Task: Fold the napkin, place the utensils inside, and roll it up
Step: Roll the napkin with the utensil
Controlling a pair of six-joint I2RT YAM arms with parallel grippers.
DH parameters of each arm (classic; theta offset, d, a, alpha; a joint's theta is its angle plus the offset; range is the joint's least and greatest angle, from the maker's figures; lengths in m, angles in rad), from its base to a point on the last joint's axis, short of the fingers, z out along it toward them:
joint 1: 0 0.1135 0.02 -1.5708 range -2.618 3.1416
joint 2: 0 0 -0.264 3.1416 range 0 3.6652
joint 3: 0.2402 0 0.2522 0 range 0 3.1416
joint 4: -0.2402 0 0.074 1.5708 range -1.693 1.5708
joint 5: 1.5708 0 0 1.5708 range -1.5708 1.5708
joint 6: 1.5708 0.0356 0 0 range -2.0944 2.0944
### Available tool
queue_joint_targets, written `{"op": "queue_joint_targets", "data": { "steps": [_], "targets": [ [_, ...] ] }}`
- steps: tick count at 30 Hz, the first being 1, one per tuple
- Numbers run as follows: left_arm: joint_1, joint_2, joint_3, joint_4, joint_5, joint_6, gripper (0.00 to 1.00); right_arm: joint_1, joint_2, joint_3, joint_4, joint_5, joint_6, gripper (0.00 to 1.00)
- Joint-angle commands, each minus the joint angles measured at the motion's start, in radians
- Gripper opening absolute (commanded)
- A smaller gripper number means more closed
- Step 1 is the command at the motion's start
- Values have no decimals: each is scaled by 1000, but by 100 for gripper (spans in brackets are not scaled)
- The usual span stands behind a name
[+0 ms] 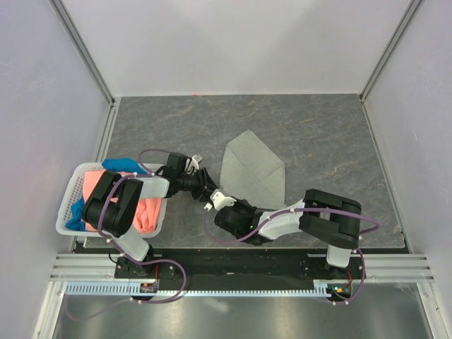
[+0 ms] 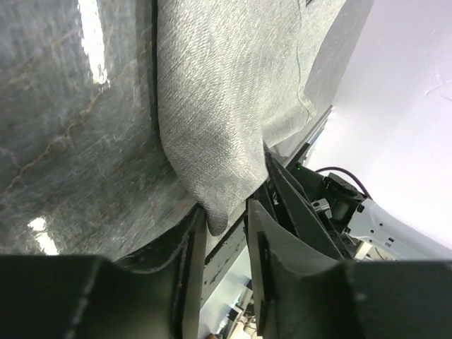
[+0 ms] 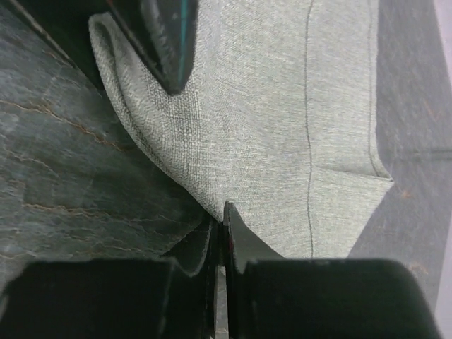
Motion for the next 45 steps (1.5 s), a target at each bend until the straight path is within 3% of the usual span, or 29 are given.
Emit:
{"op": "queue_joint_targets", "data": {
  "steps": [1,7,10,23,32,45],
  "targets": [
    [6,-26,51,-36,-27,73,43,-60,-58,11,-74,-158,-17,6],
    [7,-98,82,-133,-146,158,68,-128,-109,107,-307,-396,33,0],
    [7,-130,83,-165,-205,189,73,-164,-127,149,-389,-518,49,0],
    [-20,-256,1,-136,-311,244,76,-372,-77,330,-658,-1078,83,0],
    [-77,-327,-67,-110,-418,286,77,-444,-19,371,-724,-1218,83,0],
    [-137,-207,-102,-9,-412,195,75,-445,-17,327,-681,-1169,83,0]
  ]
}}
